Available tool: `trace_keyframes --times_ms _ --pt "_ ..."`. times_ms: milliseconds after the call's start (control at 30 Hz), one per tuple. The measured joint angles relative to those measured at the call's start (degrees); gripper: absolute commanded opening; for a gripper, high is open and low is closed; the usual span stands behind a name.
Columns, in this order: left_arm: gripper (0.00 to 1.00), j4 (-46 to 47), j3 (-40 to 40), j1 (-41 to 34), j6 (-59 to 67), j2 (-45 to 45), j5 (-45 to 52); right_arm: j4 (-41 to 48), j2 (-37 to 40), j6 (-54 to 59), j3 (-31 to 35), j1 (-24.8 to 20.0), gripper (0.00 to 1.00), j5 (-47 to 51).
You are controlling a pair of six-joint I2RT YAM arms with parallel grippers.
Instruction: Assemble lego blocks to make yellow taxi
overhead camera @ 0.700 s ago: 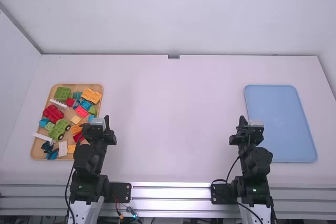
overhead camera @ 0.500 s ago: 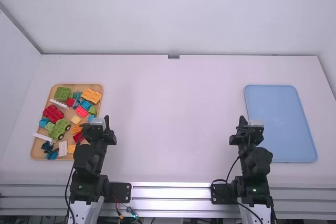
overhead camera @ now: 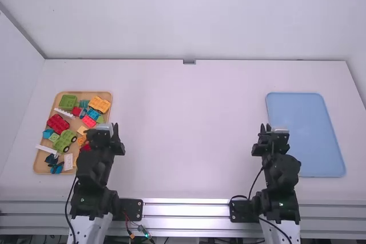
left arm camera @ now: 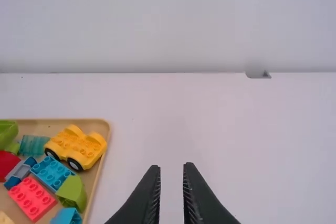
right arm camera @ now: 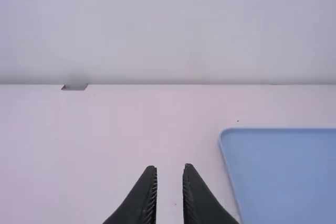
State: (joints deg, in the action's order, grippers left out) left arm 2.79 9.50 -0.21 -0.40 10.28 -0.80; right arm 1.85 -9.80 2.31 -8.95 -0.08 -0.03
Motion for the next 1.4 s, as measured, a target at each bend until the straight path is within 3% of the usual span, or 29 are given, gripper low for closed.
trace_keyframes --times_ms 400,867,1100,1400 --pt "0.38 0.04 13.49 -0.13 1.36 14.69 -2.1 2.84 -13.31 3.74 -13.81 0.61 0.38 0.26" --pt "0.66 2.56 34.12 -0.44 -2.93 36.92 -11.32 6.1 -32.54 9.14 -34.36 1.64 0.66 0.57" --pt "0.77 11.72 48.78 1.25 -5.88 51.43 -13.53 7.61 -41.42 11.85 -43.52 2.01 0.78 0.7" --pt "0.91 30.82 79.23 7.1 -12.0 78.01 -10.95 9.68 -51.3 14.8 -54.16 2.71 0.91 0.94"
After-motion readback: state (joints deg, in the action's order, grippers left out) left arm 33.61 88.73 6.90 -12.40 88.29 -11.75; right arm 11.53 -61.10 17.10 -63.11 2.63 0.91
